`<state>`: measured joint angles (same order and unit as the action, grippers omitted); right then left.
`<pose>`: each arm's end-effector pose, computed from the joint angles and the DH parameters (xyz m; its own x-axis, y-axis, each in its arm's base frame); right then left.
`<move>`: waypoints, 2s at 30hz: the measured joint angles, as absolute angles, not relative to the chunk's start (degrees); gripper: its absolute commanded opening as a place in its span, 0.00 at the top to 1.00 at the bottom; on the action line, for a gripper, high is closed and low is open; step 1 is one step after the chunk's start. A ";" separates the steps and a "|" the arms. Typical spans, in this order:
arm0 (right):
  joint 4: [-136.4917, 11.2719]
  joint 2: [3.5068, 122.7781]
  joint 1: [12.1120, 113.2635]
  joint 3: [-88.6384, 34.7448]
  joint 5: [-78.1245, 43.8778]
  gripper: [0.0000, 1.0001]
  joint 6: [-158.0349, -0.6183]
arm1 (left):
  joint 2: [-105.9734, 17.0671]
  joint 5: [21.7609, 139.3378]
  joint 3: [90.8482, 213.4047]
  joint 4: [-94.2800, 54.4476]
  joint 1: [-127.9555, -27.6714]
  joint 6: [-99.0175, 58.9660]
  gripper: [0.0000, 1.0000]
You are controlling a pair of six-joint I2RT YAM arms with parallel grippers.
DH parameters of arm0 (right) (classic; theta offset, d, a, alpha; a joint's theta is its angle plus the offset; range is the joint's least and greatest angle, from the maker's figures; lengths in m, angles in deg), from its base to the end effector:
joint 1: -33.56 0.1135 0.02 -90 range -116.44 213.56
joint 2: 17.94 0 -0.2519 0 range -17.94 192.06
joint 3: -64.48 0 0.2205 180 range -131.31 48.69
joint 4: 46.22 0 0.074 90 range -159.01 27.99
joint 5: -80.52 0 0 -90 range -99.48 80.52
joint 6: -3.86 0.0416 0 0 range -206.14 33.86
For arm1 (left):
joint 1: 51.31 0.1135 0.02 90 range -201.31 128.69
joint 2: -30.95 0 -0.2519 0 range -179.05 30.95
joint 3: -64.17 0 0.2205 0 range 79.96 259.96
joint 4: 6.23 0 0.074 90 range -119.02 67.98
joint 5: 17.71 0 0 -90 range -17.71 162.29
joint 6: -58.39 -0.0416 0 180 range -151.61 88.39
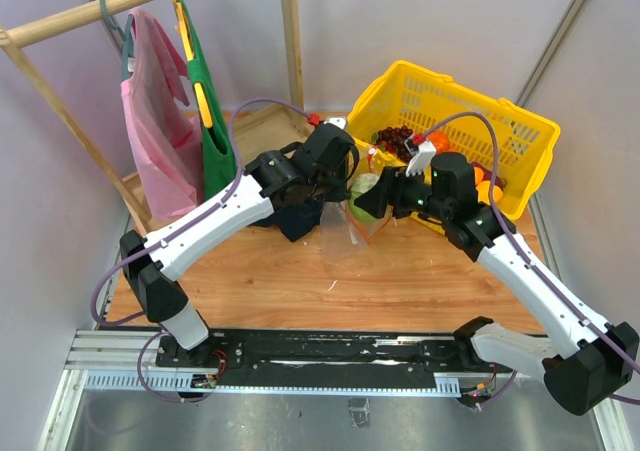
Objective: Place the food in the zip-top bag and seal the zipper
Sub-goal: Place the fake vegetable in the zipper food storage bag.
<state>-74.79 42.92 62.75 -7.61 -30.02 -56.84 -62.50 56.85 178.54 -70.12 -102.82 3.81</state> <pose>0.1862 0.1207 0.3428 -0.5935 0.1934 -0.7813 -0.5259 0.6416 0.5583 0.2107 -0.2472 0.3659 -0.7127 -0.0013 -0.7015 0.2702 0.9223 -0.2762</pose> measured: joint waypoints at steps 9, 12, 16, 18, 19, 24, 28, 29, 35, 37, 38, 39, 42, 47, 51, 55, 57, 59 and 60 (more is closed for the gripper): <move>-74.79 43.18 63.19 -7.58 -30.72 0.12 -59.42 | -62.19 56.76 177.87 -70.09 -102.82 3.81 0.99; -74.83 43.18 63.19 -7.61 -31.02 0.10 -59.79 | -62.17 56.74 177.69 -70.09 -102.82 3.81 1.00; -75.51 43.12 63.19 -7.80 -31.53 0.05 -60.56 | -61.80 56.72 177.38 -70.05 -102.82 3.81 1.00; -75.99 43.01 63.19 -8.06 -31.79 0.04 -60.91 | -61.45 56.74 177.01 -69.94 -102.82 3.84 1.00; -76.17 42.88 63.19 -8.17 -31.90 0.04 -61.08 | -61.29 56.74 176.90 -69.85 -102.82 3.86 1.00; -77.48 42.20 63.21 -8.94 -31.20 0.01 -62.33 | -60.92 56.74 176.58 -69.26 -102.82 4.27 1.00; -78.70 41.37 63.21 -9.03 -29.80 0.00 -63.40 | -60.35 56.76 175.92 -68.83 -102.82 4.45 1.00; -78.92 41.35 63.21 -9.07 -29.82 0.00 -63.57 | -60.31 56.76 175.92 -68.78 -102.82 4.47 1.00; -80.08 42.53 63.21 -10.51 -30.39 0.01 -63.84 | -60.27 57.09 175.88 -68.45 -102.82 4.67 1.00; -80.01 43.32 63.21 -10.93 -31.00 0.01 -63.81 | -60.27 57.22 175.81 -68.30 -102.82 4.69 1.00; -79.97 43.73 63.21 -10.95 -31.37 0.01 -63.77 | -60.27 57.26 175.72 -68.26 -102.82 4.69 0.99; -79.99 44.08 63.21 -10.95 -31.77 0.01 -63.71 | -60.27 57.33 175.68 -68.21 -102.82 4.69 1.00; -80.17 45.26 63.21 -10.99 -32.51 0.01 -63.49 | -60.27 57.31 175.46 -68.21 -102.75 4.69 1.00; -82.66 47.45 63.21 -13.86 -32.42 0.01 -63.46 | -60.22 57.04 174.81 -68.00 -102.69 4.69 1.00; -84.93 48.76 63.21 -16.28 -32.18 0.02 -63.55 | -59.72 56.98 174.24 -67.65 -102.64 4.69 1.00; -87.07 49.65 63.52 -17.77 -31.33 0.01 -64.05 | -59.00 57.31 173.54 -66.99 -102.38 4.91 1.00; -88.23 50.64 63.69 -18.32 -30.87 0.01 -64.73 | -58.50 57.81 172.90 -66.58 -102.25 5.06 1.00; -88.78 51.84 63.91 -18.32 -30.85 0.01 -65.32 | -57.99 58.35 172.40 -66.01 -102.10 5.26 1.00; -89.11 52.45 64.15 -18.32 -30.83 0.01 -65.50 | -57.73 58.57 172.16 -65.77 -102.05 5.37 1.00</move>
